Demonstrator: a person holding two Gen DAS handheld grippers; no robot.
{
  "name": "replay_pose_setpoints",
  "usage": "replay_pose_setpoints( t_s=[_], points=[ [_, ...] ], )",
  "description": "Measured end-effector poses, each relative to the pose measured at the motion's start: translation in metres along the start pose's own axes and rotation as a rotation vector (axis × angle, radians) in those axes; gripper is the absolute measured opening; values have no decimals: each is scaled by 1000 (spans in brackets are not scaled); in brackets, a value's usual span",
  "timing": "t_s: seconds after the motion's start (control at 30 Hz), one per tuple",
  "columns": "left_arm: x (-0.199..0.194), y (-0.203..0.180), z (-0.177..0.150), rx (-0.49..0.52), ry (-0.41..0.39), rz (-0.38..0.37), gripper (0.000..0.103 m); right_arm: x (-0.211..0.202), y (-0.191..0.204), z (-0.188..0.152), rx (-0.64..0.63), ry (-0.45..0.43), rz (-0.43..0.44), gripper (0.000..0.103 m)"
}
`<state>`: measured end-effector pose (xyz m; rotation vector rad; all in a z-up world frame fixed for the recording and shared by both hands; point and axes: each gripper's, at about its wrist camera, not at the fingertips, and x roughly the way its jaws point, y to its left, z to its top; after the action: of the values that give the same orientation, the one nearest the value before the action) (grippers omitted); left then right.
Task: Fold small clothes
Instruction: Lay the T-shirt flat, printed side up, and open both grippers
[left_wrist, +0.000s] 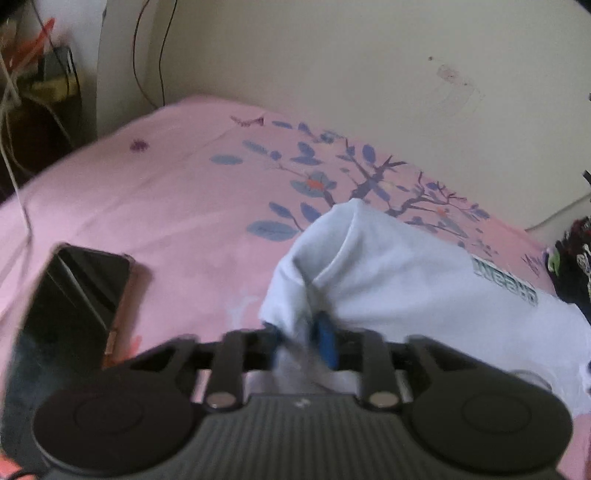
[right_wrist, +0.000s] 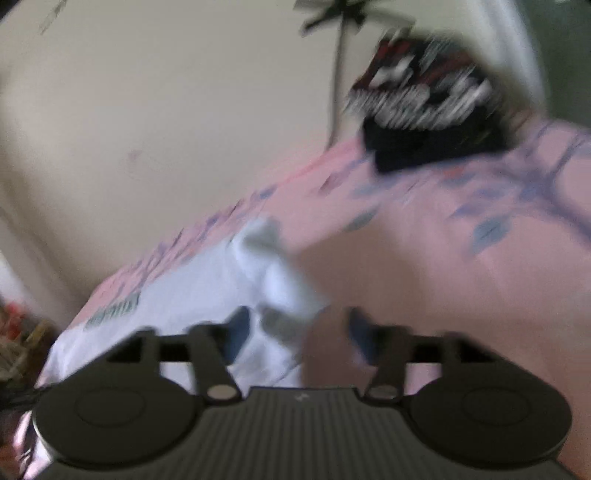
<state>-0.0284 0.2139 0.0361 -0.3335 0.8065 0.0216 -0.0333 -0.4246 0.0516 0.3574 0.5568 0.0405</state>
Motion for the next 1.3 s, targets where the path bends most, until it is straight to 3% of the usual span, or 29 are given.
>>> replay_pose_setpoints(
  t_s=[0.1,0.17,0.23,0.43,0.53,0.57,0.63,0.73,0.83,0.93,0.97,1.0,1.03,1.07,1.17,1.23,1.3],
  points=[
    [-40,10,2,-38,-126,34,40,-21,-5,11,-6,-74,-11,65],
    [-61,13,10,-66,-221,23,40,-21,8,16,-52,-74,19,55],
    [-68,5,19,-51,-264,-28,41,-8,36,15,-110,-28,106,52],
    [-6,-51,33,119,-217,-118,41,66,154,-8,-283,198,392,49],
    [45,-55,33,123,-123,-72,37,102,182,-22,-373,257,347,47],
    [64,-51,34,101,-71,-50,34,113,180,-23,-380,262,313,37],
    [74,-46,33,90,-83,-54,32,118,158,-19,-316,262,289,16],
    [69,-53,31,119,-81,-30,32,104,111,-9,-152,260,270,0],
    [73,-55,34,131,-85,-20,31,71,68,-7,-83,225,195,0],
    [57,-56,35,84,-73,-10,34,35,28,-1,43,225,212,0],
    [47,-58,33,72,-87,-2,36,24,21,2,57,200,207,1],
    [37,-59,30,64,-116,0,39,8,14,6,67,153,216,16],
    [25,-64,25,66,-151,-12,40,-2,10,9,82,116,217,44],
    [16,-70,20,78,-174,-41,40,-11,5,12,104,80,204,59],
    [6,-91,6,131,-158,-167,40,-13,-3,17,157,62,208,61],
    [13,-105,-4,177,-107,-245,40,-1,-4,13,179,110,200,61],
    [24,-114,-14,210,-54,-265,37,13,-2,4,193,162,188,61]
  ],
)
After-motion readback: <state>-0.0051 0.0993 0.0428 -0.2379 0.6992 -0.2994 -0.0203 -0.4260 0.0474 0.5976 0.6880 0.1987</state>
